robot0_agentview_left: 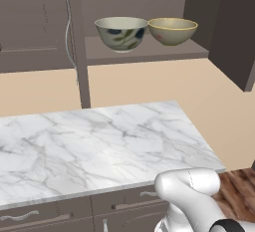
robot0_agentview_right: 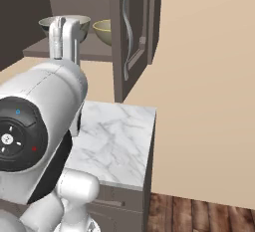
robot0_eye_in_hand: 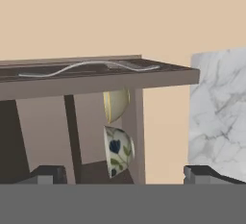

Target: Open the cabinet. Pick the bowls from the counter and place them in the cabinet. Then close the cabinet.

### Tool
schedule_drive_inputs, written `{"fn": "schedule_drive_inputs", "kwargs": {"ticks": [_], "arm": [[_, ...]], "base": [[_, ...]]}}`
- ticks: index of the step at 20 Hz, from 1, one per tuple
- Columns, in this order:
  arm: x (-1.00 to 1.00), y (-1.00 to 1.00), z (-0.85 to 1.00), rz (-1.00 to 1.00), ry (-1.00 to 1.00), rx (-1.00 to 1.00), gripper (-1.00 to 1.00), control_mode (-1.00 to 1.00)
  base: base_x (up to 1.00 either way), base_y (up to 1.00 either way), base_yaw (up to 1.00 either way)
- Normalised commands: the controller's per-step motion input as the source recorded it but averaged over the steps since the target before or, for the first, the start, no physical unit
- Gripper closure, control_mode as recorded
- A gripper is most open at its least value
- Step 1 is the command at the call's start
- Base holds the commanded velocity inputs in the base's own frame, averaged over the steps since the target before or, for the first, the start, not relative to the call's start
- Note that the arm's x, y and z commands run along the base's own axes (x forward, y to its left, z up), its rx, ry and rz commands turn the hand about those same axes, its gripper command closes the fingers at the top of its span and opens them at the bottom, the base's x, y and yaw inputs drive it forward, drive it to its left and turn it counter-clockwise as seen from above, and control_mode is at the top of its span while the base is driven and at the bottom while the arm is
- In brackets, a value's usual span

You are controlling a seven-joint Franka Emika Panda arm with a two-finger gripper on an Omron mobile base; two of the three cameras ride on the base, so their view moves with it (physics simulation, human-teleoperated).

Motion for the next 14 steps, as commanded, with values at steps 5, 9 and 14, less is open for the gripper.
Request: {"fn": "schedule_drive_inputs", "kwargs": {"ticks": [5, 9, 14], "arm": [[0.00, -0.21, 0.00, 0.21, 0.00, 0.02, -1.00, -1.00], [0.01, -0.06, -0.10, 0.21, -0.03, 0.08, -1.00, -1.00], [0.17, -0.12, -0.33, 0.26, -0.09, 0.15, -1.00, -1.00]], "base": [[0.00, 0.00, 0.00], [0.00, 0.00, 0.00], [0.00, 0.00, 0.00]]}}
